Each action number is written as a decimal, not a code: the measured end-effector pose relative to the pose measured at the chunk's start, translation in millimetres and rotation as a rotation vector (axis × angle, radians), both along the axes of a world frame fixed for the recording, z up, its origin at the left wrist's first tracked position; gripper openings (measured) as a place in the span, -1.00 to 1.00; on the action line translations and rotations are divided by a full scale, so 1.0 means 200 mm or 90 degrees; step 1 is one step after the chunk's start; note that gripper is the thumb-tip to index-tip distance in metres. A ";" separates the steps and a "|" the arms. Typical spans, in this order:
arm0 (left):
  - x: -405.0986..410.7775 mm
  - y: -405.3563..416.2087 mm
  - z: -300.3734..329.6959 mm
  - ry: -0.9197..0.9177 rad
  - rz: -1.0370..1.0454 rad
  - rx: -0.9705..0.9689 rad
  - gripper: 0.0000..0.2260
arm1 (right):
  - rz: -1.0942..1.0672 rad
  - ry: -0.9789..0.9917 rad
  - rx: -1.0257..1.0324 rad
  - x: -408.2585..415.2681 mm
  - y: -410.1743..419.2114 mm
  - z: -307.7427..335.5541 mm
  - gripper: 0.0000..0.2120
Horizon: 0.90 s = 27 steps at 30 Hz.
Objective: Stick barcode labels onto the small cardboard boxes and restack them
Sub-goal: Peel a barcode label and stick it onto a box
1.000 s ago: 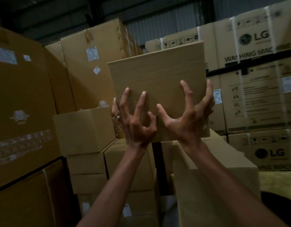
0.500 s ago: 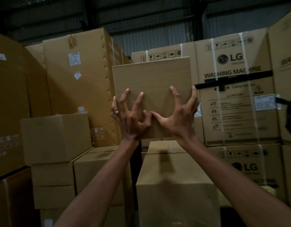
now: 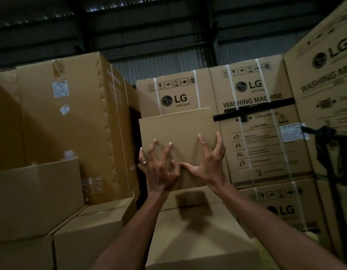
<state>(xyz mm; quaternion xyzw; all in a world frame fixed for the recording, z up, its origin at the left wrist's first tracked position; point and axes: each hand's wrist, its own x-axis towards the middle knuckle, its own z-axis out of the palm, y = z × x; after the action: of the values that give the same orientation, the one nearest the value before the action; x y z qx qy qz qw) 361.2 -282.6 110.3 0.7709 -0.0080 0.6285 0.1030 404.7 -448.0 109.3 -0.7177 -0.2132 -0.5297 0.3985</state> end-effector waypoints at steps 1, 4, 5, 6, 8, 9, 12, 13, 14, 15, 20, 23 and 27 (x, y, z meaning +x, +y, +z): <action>0.03 0.00 -0.01 0.010 -0.001 -0.001 -0.43 | 0.001 0.009 -0.009 0.03 -0.01 -0.01 0.08; 0.11 0.02 -0.03 0.028 -0.002 -0.009 -0.44 | 0.011 0.028 -0.032 0.10 -0.02 -0.02 0.11; 0.14 0.03 -0.03 0.030 0.001 -0.013 -0.44 | 0.013 0.032 -0.042 0.12 -0.02 -0.02 0.11; 0.16 0.04 -0.04 0.033 0.005 -0.015 -0.43 | 0.013 0.036 -0.056 0.14 -0.01 -0.02 0.12; 0.20 0.06 -0.06 0.039 0.011 -0.011 -0.41 | 0.018 0.048 -0.087 0.17 -0.01 -0.01 0.13; 0.21 0.08 -0.08 0.041 0.010 -0.007 -0.41 | 0.022 0.058 -0.098 0.19 -0.01 -0.01 0.14; 0.27 0.12 -0.12 0.056 0.004 0.010 -0.40 | 0.012 0.085 -0.123 0.23 0.00 -0.04 0.16; 0.29 0.14 -0.14 0.067 0.003 0.017 -0.40 | 0.006 0.092 -0.129 0.25 0.01 -0.06 0.16; 0.31 0.15 -0.16 0.079 0.000 0.023 -0.41 | 0.002 0.100 -0.136 0.27 0.01 -0.08 0.17; 0.33 0.17 -0.18 0.089 -0.006 0.028 -0.42 | 0.002 0.111 -0.142 0.29 0.01 -0.11 0.18; 0.39 0.25 -0.26 0.097 -0.048 0.086 -0.48 | -0.018 0.164 -0.152 0.37 -0.02 -0.23 0.20; 0.43 0.29 -0.30 0.119 -0.063 0.100 -0.43 | -0.032 0.177 -0.150 0.39 -0.02 -0.27 0.18; 0.45 0.32 -0.35 0.136 -0.080 0.102 -0.38 | -0.029 0.191 -0.162 0.41 -0.01 -0.32 0.15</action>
<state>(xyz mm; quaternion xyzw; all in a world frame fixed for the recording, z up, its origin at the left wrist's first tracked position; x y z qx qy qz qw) 451.3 -218.3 39.9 0.8369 -0.0950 0.5330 0.0806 486.4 -450.3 46.1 -0.8378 -0.2001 -0.3945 0.3199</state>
